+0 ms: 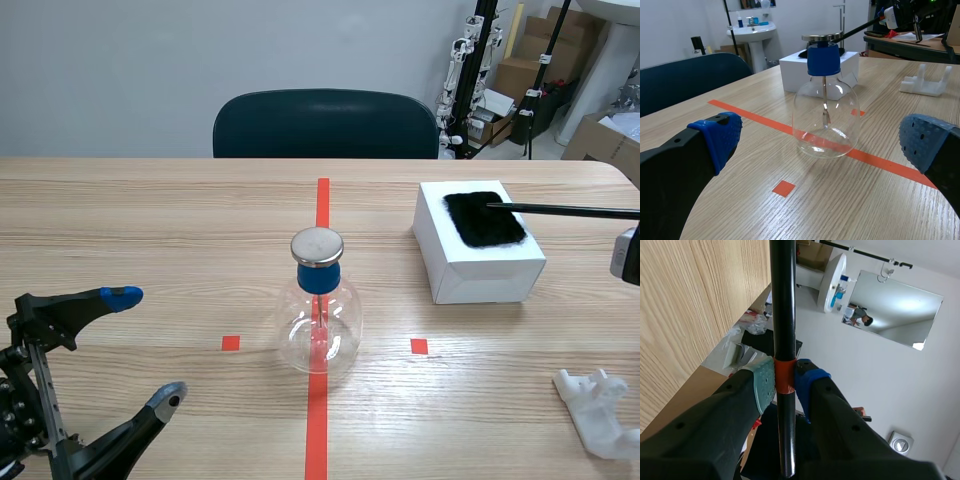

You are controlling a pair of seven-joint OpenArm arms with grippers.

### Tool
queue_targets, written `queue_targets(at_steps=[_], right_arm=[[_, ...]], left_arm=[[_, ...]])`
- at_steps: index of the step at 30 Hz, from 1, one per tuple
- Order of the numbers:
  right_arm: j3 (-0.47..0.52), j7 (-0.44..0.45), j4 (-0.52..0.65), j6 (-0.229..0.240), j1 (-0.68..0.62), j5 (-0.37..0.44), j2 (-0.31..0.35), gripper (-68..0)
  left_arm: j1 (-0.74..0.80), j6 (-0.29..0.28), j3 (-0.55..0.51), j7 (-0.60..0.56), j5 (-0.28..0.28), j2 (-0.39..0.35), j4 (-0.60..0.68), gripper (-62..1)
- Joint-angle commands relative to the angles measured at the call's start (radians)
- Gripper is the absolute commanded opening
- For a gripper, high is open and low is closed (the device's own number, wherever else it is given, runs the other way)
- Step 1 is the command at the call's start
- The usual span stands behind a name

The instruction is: Do the electroscope experiment. rub the rod on the fur

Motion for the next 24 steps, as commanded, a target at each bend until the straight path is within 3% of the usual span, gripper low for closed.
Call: queue_targets(at_steps=[1,4,8,13,20,24], right_arm=[[0.014,0.009,0.011,-0.047,0.006,0.027,0.027,-66.9],[0.016,0.037,0.019,-0.092,-0.014,0.085,0.050,-66.9],[0.051,0.071,0.061,-0.092,-0.062,0.157,0.075,-66.9],[0.183,0.144,0.174,-0.091,-0.175,0.204,0.072,-66.9],[0.342,0.209,0.373,-0.084,-0.382,0.210,0.041,-66.9],[0.422,0.288,0.457,-0.089,-0.517,0.210,-0.010,-66.9]], left_arm=[[-0.005,-0.002,-0.003,-0.021,-0.014,-0.011,0.017,1.4],[-0.005,-0.002,-0.003,-0.021,-0.014,-0.011,0.017,1.4],[-0.005,-0.002,-0.003,-0.021,-0.014,-0.011,0.017,1.4],[-0.005,-0.002,-0.003,-0.021,-0.014,-0.011,0.017,1.4],[-0.005,-0.002,-0.003,-0.021,-0.014,-0.011,0.017,1.4],[-0.005,-0.002,-0.003,-0.021,-0.014,-0.011,0.017,1.4]])
